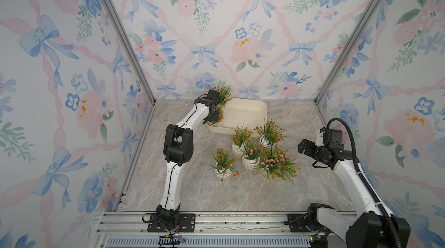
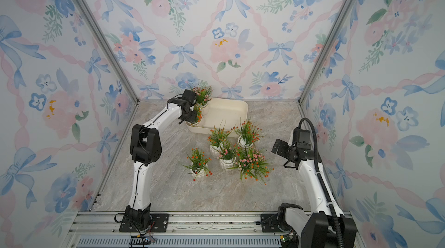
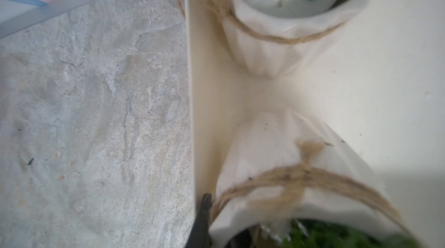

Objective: Put the potted gypsophila into the storage box
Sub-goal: Place the baby's breath potted plant at the storage box.

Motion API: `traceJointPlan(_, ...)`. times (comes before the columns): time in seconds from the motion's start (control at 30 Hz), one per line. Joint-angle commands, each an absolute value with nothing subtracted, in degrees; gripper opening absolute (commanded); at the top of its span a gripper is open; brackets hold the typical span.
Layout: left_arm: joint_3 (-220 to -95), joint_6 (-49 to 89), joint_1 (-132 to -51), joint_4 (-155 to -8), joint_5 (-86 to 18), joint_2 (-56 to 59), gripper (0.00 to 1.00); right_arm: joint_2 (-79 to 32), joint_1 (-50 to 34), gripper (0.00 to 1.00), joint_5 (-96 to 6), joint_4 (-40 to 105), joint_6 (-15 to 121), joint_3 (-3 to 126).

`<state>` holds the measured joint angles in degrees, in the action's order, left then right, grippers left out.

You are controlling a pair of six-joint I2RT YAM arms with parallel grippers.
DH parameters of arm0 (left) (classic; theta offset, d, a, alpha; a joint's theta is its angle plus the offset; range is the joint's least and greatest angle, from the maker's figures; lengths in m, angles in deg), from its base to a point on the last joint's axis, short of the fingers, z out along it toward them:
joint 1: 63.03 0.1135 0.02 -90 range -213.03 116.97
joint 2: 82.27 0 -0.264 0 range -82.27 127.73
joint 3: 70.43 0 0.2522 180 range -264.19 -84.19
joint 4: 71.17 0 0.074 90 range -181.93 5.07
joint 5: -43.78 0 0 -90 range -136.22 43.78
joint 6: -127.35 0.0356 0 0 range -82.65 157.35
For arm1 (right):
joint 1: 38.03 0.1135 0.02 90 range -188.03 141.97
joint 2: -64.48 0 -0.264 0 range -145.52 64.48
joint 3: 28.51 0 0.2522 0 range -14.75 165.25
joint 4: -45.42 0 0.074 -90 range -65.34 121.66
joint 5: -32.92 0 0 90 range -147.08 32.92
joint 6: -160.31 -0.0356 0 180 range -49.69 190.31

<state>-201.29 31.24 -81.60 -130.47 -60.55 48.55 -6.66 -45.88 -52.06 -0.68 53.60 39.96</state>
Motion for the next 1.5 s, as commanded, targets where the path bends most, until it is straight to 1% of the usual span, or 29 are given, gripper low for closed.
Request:
traceJointPlan(0.0, -201.95, 32.29, -81.57, -129.93, -62.08, 48.09, 0.00, -7.15, -46.33, 0.97, -51.23, -0.62, 53.46, 39.45)
traceJointPlan(0.43, -206.33, 33.38, -81.54, -130.54, -64.25, 50.56, 0.00, -7.90, -46.30, 0.97, -51.07, -0.69, 53.44, 39.91)
traceJointPlan(0.87, -207.39, 33.83, -81.56, -131.44, -63.74, 52.74, 0.05, -8.50, -46.33, 0.97, -51.16, -0.47, 53.35, 39.91)
traceJointPlan(0.93, -207.41, 33.85, -81.57, -131.43, -63.81, 52.87, 0.08, -8.65, -46.29, 0.97, -51.14, -0.36, 53.31, 39.92)
traceJointPlan(1.13, -207.66, 33.51, -81.57, -131.49, -63.99, 52.70, 0.27, -8.91, -46.33, 0.97, -51.00, -0.21, 53.12, 40.17)
traceJointPlan(1.3, -207.68, 33.28, -81.54, -131.42, -63.98, 52.62, 0.34, -9.00, -46.28, 0.97, -50.91, -0.16, 53.00, 40.18)
traceJointPlan(1.37, -207.67, 33.01, -81.58, -131.42, -63.89, 52.38, 0.36, -8.95, -46.27, 0.97, -50.81, -0.23, 53.00, 40.18)
traceJointPlan(1.47, -207.68, 32.40, -81.55, -131.35, -63.72, 51.79, 0.41, -8.75, -46.28, 0.97, -50.75, -0.42, 53.13, 40.29)
